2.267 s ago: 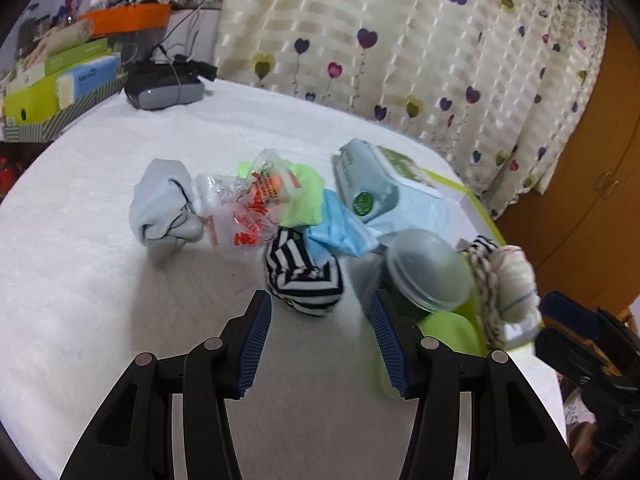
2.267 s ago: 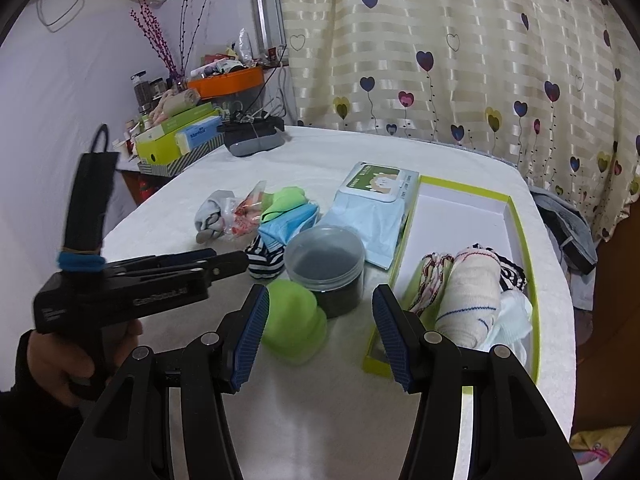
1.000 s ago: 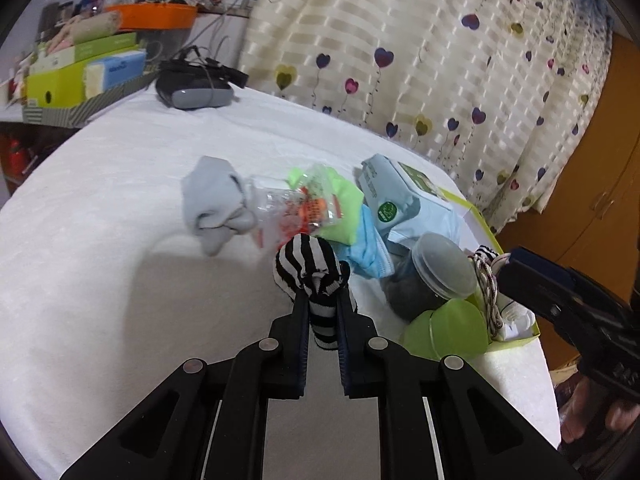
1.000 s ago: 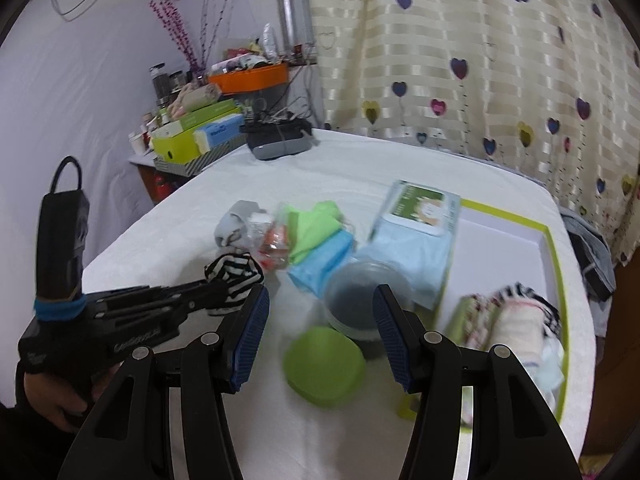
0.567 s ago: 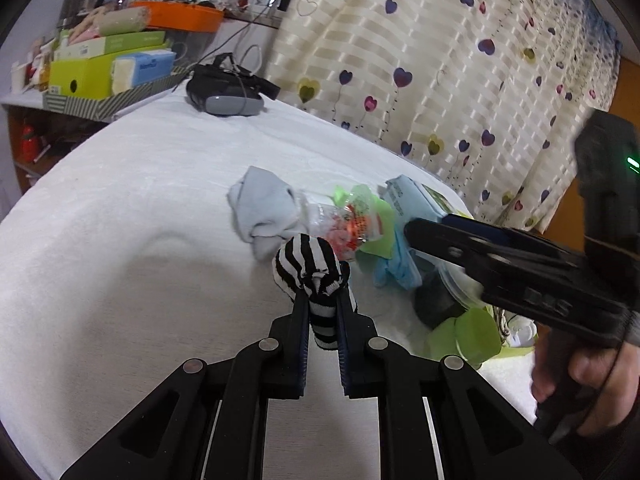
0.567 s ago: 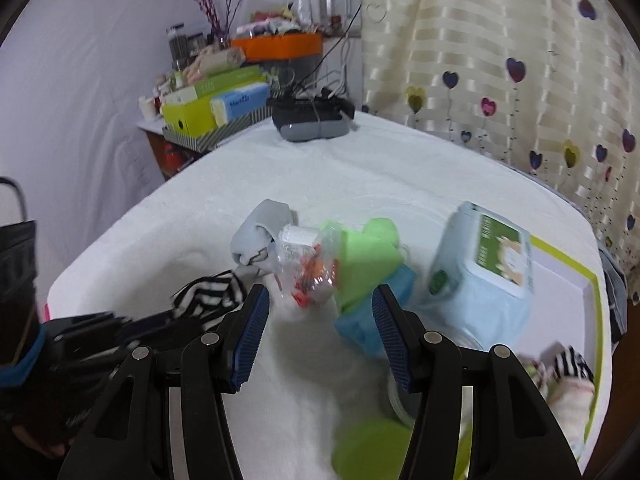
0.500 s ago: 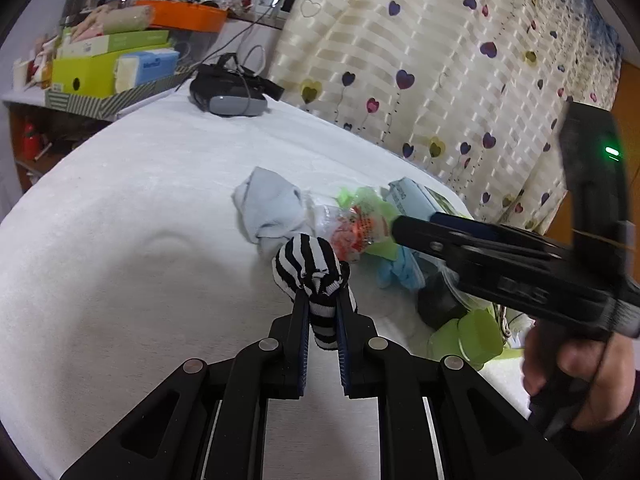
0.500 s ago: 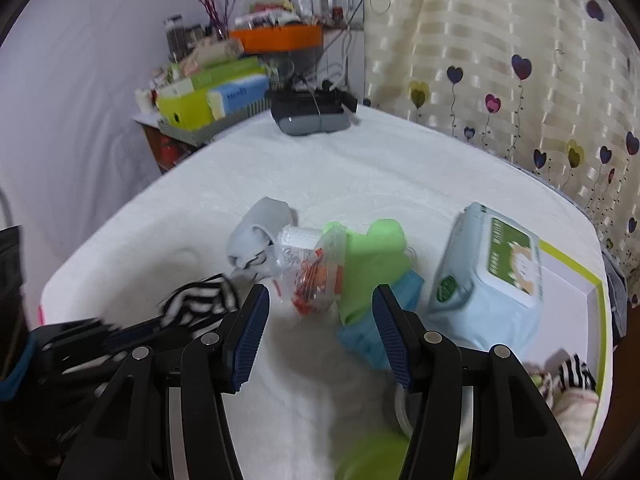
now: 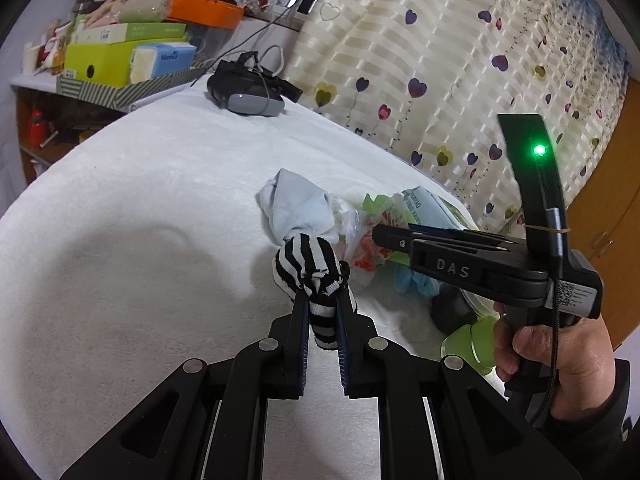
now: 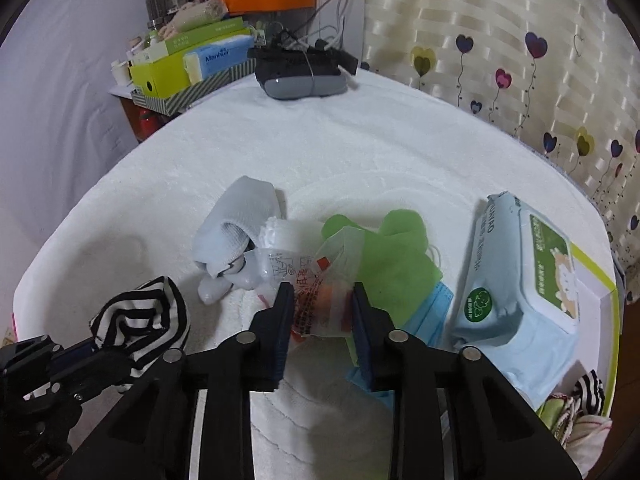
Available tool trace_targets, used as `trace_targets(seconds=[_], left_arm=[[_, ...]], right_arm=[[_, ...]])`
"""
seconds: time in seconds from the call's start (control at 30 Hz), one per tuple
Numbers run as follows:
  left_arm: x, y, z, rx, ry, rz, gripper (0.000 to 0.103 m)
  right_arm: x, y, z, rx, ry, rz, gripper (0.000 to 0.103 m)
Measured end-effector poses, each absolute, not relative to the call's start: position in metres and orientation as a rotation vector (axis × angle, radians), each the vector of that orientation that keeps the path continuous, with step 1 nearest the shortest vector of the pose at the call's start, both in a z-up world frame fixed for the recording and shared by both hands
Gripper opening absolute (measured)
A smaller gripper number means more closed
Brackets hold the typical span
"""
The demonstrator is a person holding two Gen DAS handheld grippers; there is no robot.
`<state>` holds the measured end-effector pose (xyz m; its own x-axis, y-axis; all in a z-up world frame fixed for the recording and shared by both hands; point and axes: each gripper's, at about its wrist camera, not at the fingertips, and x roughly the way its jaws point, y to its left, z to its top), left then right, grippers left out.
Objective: Organize soft objects
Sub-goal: 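Grasp the clear plastic bag with orange items with the right tool, then carry striped sock in left tool while right tool carries bag to box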
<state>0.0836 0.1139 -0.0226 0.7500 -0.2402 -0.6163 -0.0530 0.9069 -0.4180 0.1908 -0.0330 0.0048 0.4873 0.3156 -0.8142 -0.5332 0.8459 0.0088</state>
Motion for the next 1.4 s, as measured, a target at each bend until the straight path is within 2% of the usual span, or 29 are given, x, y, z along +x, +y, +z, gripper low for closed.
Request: trace_targets(seconds=[0.57, 1.4], left_arm=[[0.058, 0.077, 0.016, -0.366, 0.648, -0.142, 0.012], [0.030, 0.011, 0.054, -0.238, 0.596, -0.177, 0.012]], right_arm=[[0.119, -0.087, 0.058, -0.092, 0.753, 0.612, 0.027], [0.057, -0.165, 0.091, 0.021, 0.630, 0.566, 0.027]])
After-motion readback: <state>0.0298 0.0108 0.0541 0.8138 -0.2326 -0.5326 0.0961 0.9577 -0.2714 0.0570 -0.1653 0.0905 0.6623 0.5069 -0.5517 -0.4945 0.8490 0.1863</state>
